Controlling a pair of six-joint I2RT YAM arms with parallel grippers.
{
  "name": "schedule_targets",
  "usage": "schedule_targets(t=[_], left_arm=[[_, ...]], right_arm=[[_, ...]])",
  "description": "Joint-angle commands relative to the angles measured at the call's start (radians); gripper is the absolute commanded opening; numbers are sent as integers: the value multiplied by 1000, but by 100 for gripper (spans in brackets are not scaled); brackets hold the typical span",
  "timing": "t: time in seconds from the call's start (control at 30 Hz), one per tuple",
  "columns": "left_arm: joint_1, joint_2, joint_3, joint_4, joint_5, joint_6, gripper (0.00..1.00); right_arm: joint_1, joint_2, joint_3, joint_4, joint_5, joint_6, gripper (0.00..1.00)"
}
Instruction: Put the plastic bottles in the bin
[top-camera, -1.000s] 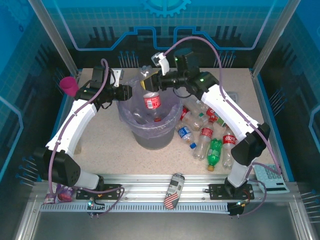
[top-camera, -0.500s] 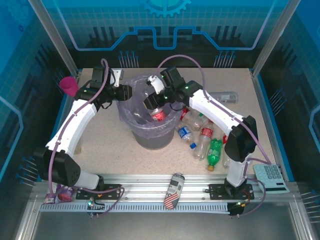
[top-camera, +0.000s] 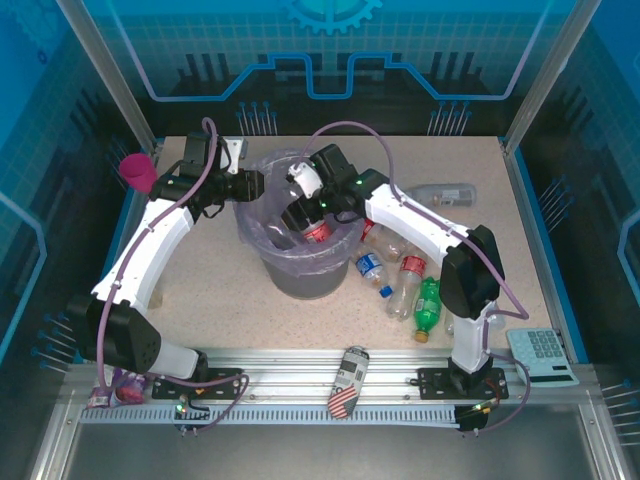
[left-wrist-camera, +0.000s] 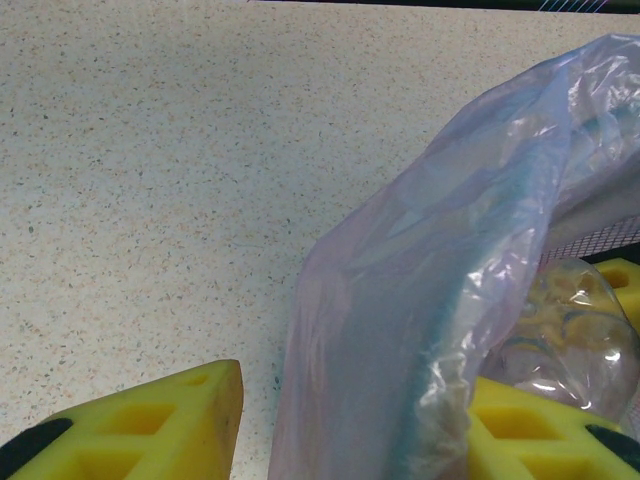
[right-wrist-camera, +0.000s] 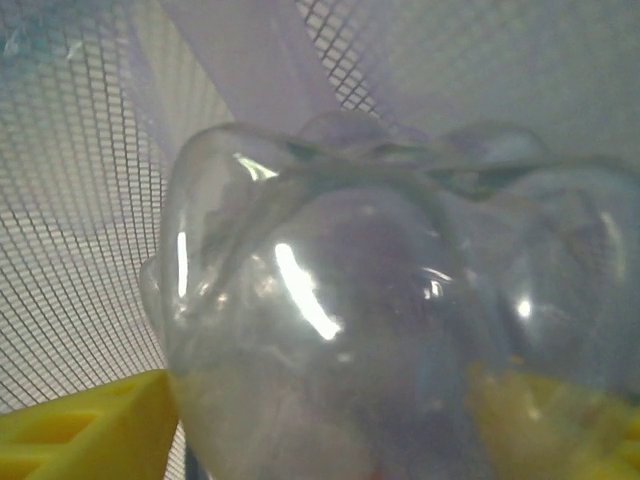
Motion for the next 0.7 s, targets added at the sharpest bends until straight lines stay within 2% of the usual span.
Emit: schedule_targets(t=[0.0, 0.37, 0.53, 0.67], left_arm=[[-1, 37, -47, -63, -33, 20, 48], [-1, 36, -49, -63, -40, 21, 48], [0, 43, -48, -65, -41, 26, 48], [-1, 48, -48, -68, -41, 28, 48]], right_arm=[[22, 1, 22, -37, 21, -23, 82], [32, -76, 163, -159, 17, -63, 88], [32, -130, 213, -209, 24, -86, 94], [32, -180, 255, -245, 59, -106, 95]])
